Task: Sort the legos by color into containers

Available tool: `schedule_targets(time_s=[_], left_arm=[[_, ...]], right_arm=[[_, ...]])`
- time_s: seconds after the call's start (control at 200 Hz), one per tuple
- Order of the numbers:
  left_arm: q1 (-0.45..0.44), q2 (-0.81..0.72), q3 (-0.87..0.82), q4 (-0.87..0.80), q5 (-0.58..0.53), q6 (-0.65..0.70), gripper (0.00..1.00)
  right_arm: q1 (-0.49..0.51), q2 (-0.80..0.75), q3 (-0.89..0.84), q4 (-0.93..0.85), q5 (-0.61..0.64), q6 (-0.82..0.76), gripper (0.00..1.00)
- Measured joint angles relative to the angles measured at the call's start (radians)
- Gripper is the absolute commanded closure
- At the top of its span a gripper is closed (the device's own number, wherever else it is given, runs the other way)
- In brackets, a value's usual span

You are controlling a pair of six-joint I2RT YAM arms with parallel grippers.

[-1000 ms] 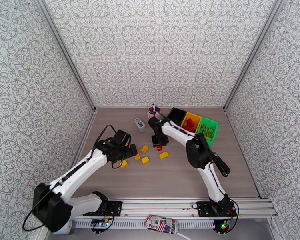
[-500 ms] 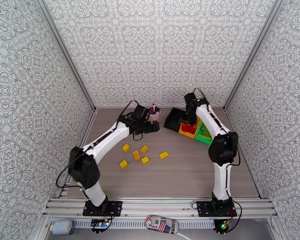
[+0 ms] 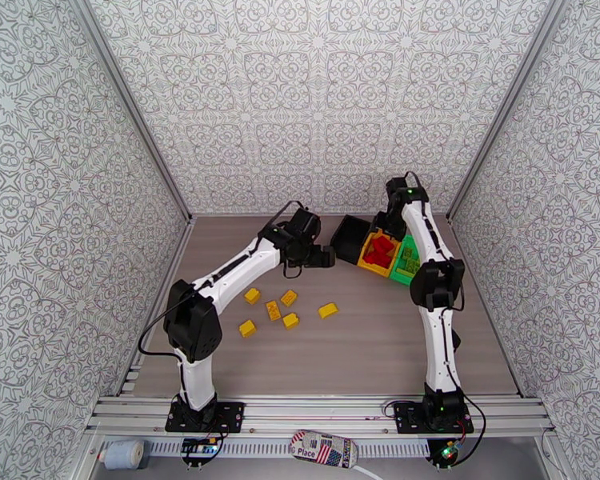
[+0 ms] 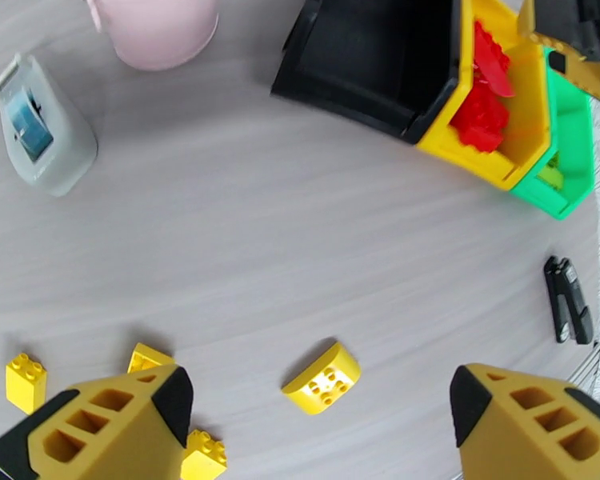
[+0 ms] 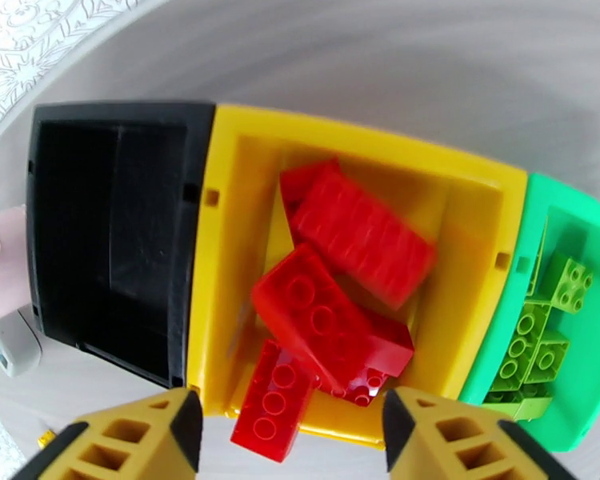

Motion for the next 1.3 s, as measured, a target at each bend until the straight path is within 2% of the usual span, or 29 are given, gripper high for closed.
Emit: schedule_targets(time_s=[0.235, 0.44, 0.55, 0.7, 0.82, 0.95, 1.105, 1.3], left_arm=[[-0.02, -0.038, -0.095, -0.004, -0.003, 0.017, 0.21], [-0.092, -0.047, -0.154, 0.0, -0.007, 0.111, 0.27], [-0.151, -0.042, -0.18, -0.002, -0.009, 0.178, 0.31], [-0.218, 0.01, -0.18, -0.005, -0.029, 0.249, 0.32], [-0.229, 0.079, -0.179, -0.011, -0.047, 0.277, 0.33], [-0.226, 0.151, -0.151, -0.036, -0.076, 0.295, 0.34], [-0.222, 0.214, -0.084, -0.063, -0.113, 0.303, 0.35], [-0.213, 0.28, -0.031, -0.076, -0.126, 0.3, 0.49]], right_arm=[[0.002, -0.134, -0.158, 0.032, -0.024, -0.005, 0.27], [0.012, -0.372, -0.309, 0.084, -0.053, -0.022, 0.22], [0.028, -0.56, -0.545, 0.151, -0.083, -0.022, 0.21], [0.047, -0.812, -0.95, 0.253, -0.136, 0.008, 0.2], [0.058, -0.986, -1.249, 0.299, -0.168, 0.047, 0.2], [0.068, -1.159, -1.462, 0.315, -0.181, 0.089, 0.2], [0.071, -1.351, -1.592, 0.303, -0.18, 0.133, 0.19], [0.071, -1.461, -1.646, 0.281, -0.18, 0.167, 0.19]])
